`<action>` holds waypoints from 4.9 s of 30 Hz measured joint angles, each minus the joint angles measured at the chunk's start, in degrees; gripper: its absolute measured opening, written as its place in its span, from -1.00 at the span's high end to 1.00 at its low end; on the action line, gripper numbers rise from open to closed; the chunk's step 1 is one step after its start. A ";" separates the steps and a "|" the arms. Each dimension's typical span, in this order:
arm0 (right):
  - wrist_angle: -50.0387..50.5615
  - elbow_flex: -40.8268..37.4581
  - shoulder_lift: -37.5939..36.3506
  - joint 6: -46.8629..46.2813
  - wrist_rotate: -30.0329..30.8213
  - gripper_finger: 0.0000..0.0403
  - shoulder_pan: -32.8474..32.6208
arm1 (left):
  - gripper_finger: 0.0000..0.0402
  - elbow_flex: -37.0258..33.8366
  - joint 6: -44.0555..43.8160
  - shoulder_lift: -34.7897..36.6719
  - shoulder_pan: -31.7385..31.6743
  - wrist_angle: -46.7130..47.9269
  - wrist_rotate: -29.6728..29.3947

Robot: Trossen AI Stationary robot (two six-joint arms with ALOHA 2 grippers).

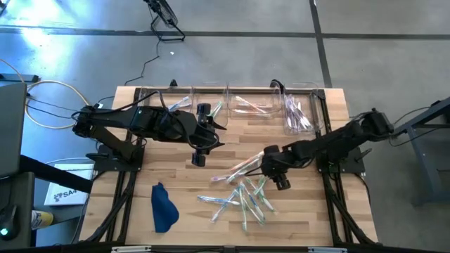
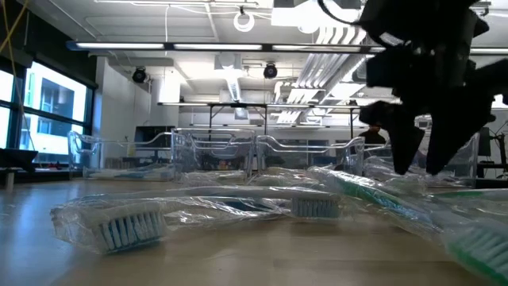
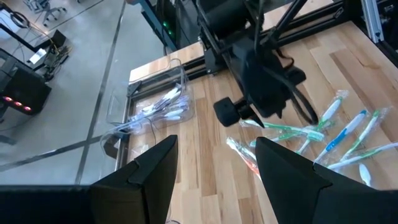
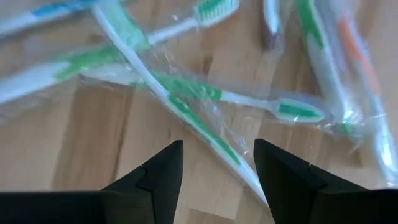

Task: Pick & Place Toothbrushes
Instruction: Put the green toothbrush into the middle left transparent bin

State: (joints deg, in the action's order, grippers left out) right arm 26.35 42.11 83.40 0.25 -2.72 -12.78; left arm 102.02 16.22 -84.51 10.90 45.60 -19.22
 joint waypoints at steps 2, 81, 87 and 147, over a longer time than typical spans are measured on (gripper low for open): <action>-1.24 -0.02 2.09 0.05 0.06 0.06 0.00 | -0.04 0.00 0.01 0.00 -0.01 -0.02 0.00; -26.74 8.20 -31.65 3.04 23.82 0.90 0.00 | -0.04 0.02 -1.48 -9.92 -12.79 -44.70 26.43; -30.70 8.20 -31.54 4.49 23.82 0.90 0.01 | -0.04 0.02 -2.52 -10.68 -12.79 -45.77 26.21; -30.39 8.15 -29.47 4.28 27.87 0.90 0.02 | 0.92 0.07 -9.93 -14.01 -12.75 -47.06 26.84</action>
State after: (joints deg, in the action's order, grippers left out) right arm -4.03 50.26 53.93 4.54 25.15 -12.75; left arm 102.08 6.29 -98.52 -1.86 -1.45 7.62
